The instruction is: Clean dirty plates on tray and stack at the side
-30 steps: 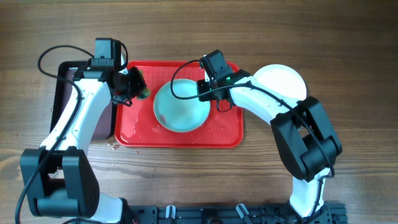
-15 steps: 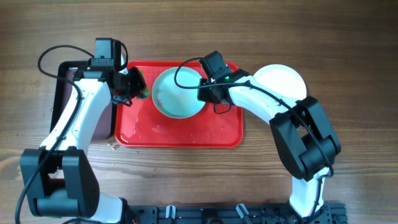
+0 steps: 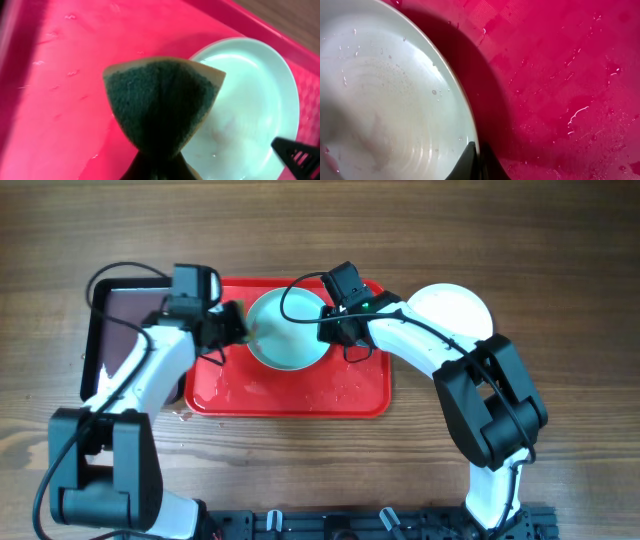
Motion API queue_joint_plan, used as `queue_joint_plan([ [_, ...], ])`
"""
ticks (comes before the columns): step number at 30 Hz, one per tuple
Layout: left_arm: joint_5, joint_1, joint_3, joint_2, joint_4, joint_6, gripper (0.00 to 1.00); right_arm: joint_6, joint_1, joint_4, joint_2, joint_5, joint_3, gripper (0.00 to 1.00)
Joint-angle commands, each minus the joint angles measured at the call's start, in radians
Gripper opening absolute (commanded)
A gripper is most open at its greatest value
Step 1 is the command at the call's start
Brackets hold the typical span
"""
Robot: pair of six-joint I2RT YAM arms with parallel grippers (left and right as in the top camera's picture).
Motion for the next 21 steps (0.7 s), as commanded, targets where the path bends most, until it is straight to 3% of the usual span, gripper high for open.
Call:
queue_joint_plan([
  [1, -0.07, -0.08, -0.016, 0.005, 0.062, 0.066, 0.04, -0.027, 0.0, -0.001, 0.035, -0.008, -0.011, 0.04],
  [9, -0.323, -0.211, -0.016, 0.045, 0.064, 0.09, 0.04, -0.042, -0.001, 0.002, 0.035, -0.008, -0.011, 0.04],
  [21, -0.327, -0.216, -0.016, 0.181, 0.105, 0.091, 0.04, -0.044, 0.0, 0.007, 0.035, -0.008, -0.011, 0.04],
])
